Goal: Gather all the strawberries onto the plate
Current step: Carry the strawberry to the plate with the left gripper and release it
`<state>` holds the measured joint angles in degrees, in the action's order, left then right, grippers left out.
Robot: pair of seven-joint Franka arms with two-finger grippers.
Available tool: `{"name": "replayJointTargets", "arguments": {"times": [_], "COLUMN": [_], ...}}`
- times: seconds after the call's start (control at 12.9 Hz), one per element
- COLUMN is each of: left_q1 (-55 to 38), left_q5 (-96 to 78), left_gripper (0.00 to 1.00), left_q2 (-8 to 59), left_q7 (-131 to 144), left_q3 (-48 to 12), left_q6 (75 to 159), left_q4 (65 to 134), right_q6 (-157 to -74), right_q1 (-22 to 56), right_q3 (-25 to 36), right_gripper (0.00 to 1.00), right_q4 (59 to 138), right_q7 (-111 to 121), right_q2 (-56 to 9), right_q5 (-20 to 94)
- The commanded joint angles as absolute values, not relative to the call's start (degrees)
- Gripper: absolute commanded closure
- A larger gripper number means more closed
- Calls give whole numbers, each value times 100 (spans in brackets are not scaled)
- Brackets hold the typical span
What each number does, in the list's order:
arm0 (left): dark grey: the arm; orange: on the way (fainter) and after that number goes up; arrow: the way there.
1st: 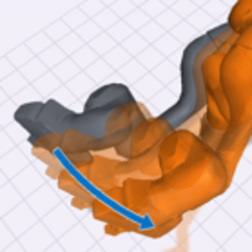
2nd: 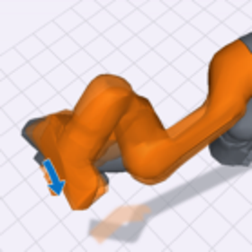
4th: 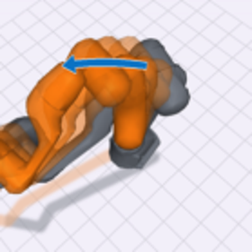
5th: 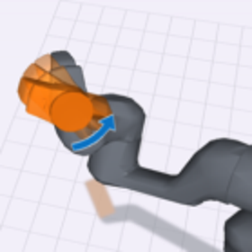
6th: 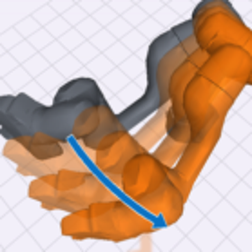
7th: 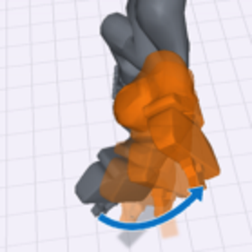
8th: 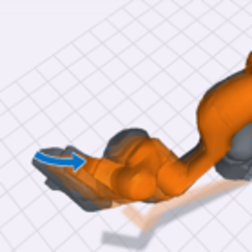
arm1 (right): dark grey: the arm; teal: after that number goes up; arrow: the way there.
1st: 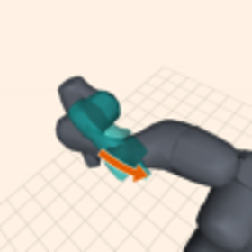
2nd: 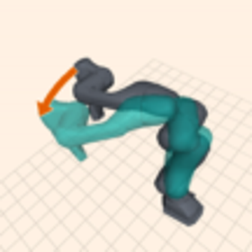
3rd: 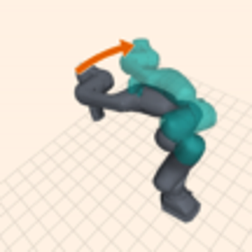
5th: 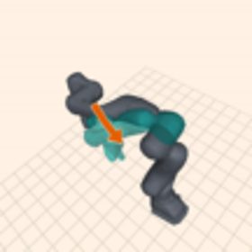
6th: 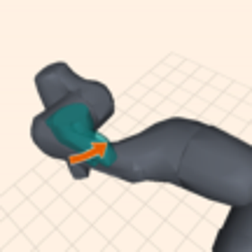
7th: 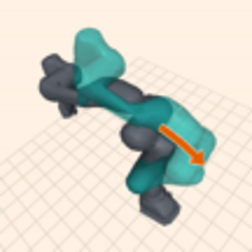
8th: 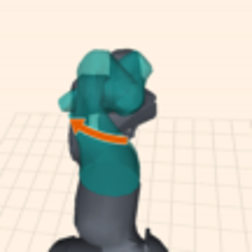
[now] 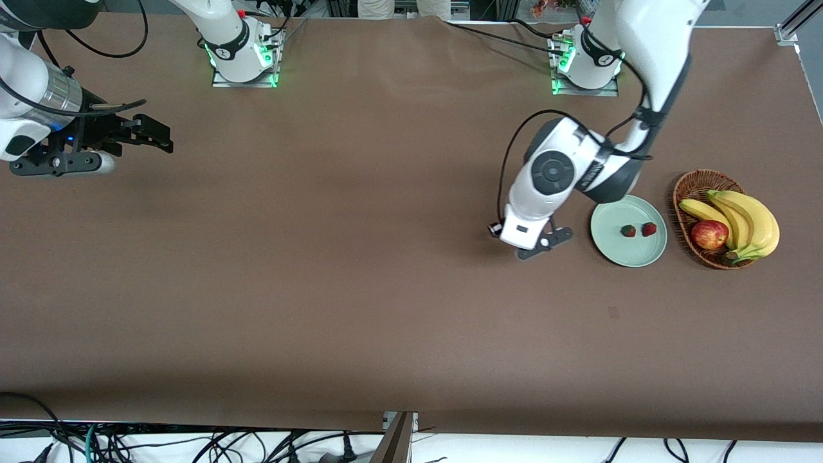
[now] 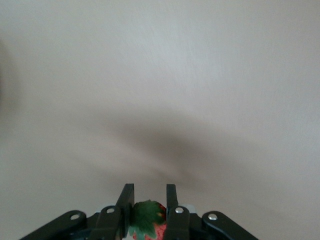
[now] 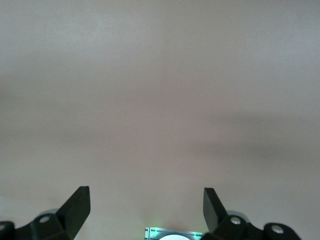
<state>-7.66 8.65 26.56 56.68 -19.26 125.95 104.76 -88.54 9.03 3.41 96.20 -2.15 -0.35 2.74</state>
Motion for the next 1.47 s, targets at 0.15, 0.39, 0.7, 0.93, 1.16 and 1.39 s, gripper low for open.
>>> {"name": "replayJointTargets", "arguments": {"times": [0.15, 0.39, 0.7, 0.93, 1.16, 1.39], "left_q1": [165, 202, 412, 448, 405, 404], "left_q5": [485, 98, 35, 35, 44, 62], "left_gripper": [100, 100, 100, 100, 32, 0], "left_q2": [2382, 2250, 2399, 2470, 2470, 2242], "left_q7": [3548, 1755, 397, 316, 299, 97], "left_q3": [-1838, -943, -448, -439, -439, -439], "left_q6": [12069, 11927, 12460, 13235, 13202, 12624], "left_q4": [10512, 10608, 11072, 11688, 11865, 11481], "right_q6": [-8746, -8736, -8719, -8719, -8710, -8710], "right_q1": [800, 765, 809, 817, 835, 852], "right_q3": [237, 246, 237, 237, 229, 220], "right_gripper": [0, 0, 0, 0, 0, 0], "right_q4": [9213, 9132, 9062, 9053, 9053, 9053], "right_q7": [-176, -141, -211, -211, -220, -211], "right_q2": [-157, -176, -272, -272, -272, -272], "right_q5": [62, -18, -18, -9, -18, -9]}}
